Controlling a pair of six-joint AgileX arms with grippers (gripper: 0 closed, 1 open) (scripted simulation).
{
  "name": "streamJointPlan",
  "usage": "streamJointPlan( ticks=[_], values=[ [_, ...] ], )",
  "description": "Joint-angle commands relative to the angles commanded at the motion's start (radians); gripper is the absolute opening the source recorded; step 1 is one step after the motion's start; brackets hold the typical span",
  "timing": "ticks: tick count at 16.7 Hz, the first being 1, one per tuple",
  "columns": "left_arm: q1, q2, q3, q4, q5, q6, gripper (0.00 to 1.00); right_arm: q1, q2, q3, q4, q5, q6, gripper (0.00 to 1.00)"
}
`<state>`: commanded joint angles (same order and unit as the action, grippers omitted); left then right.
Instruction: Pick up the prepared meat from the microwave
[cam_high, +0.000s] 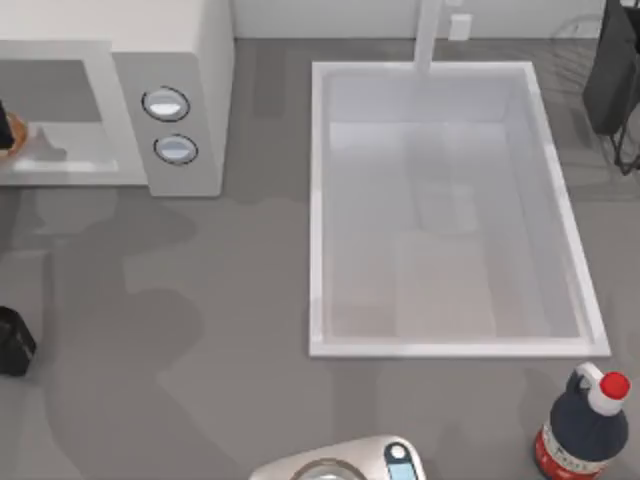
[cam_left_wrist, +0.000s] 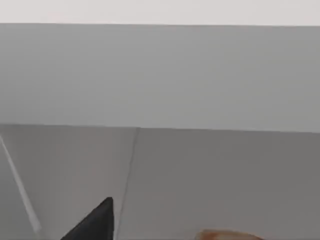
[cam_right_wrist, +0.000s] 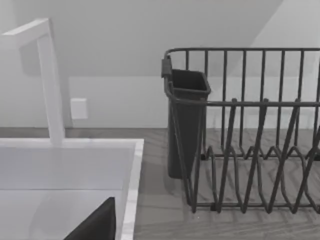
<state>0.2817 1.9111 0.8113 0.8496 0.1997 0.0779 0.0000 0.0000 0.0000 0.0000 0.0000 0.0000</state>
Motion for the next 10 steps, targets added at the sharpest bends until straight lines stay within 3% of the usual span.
streamJointPlan(
  ticks=[5,10],
  values=[
    [0.01,0.382,0.148,0.17,0.039,0.015,1.0,0.0,0.0,0.0,0.0,0.0,0.0,1.0],
    [-0.043,0.563,0.198,0.256,0.058,0.023,1.0,0.0,0.0,0.0,0.0,0.0,0.0,1.0]
  ],
)
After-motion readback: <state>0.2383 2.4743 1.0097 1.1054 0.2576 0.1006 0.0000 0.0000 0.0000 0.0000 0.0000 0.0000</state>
